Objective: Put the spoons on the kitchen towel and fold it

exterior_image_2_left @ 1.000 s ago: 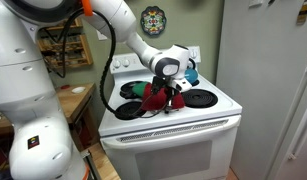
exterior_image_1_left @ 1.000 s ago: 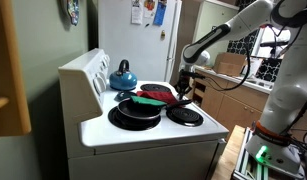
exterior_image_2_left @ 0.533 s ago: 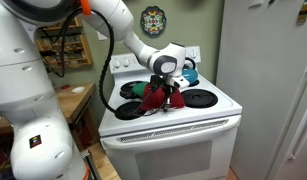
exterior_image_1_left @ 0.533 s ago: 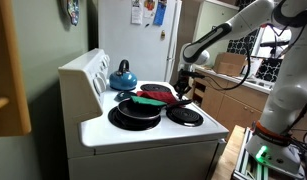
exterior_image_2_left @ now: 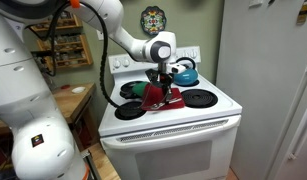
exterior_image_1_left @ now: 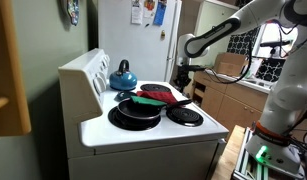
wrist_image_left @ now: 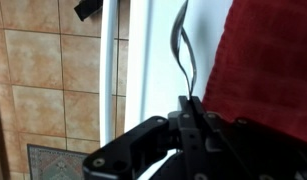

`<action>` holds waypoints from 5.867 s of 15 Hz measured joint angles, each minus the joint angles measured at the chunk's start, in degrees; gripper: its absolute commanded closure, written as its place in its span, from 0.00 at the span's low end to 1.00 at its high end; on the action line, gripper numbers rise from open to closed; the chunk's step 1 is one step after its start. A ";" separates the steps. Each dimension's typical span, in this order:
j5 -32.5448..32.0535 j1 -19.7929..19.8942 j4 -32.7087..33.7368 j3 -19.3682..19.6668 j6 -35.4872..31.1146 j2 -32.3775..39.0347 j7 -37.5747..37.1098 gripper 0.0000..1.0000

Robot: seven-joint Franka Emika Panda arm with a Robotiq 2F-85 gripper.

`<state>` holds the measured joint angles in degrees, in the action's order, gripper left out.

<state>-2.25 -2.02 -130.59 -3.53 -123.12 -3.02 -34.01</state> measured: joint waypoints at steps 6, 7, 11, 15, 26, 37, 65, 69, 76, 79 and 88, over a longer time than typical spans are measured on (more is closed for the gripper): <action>-1.14 -0.58 1.50 -0.78 -0.05 0.06 0.45 0.99; -1.14 -0.58 1.52 -0.78 -0.05 0.09 0.45 0.99; -1.32 -1.18 2.62 -1.28 0.02 1.02 6.48 0.99; -1.30 -2.70 6.16 -2.26 0.03 4.35 16.82 0.99; -1.85 -5.79 13.54 -5.04 -1.91 13.03 45.18 0.99; -5.93 -6.86 14.22 -6.25 -6.23 16.25 53.10 0.70; 0.69 -8.24 9.80 -8.49 8.67 9.74 50.99 0.06; 0.69 -8.24 8.95 -8.48 6.06 9.87 51.04 0.13; 0.67 -8.22 8.71 -8.43 5.25 10.01 51.06 0.51; 0.62 -8.03 8.71 -8.32 5.07 9.98 51.06 0.67; -1.11 -7.32 9.19 -7.22 2.42 9.23 50.89 0.91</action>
<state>-3.37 -9.35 -121.40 -10.75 -120.70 6.21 16.88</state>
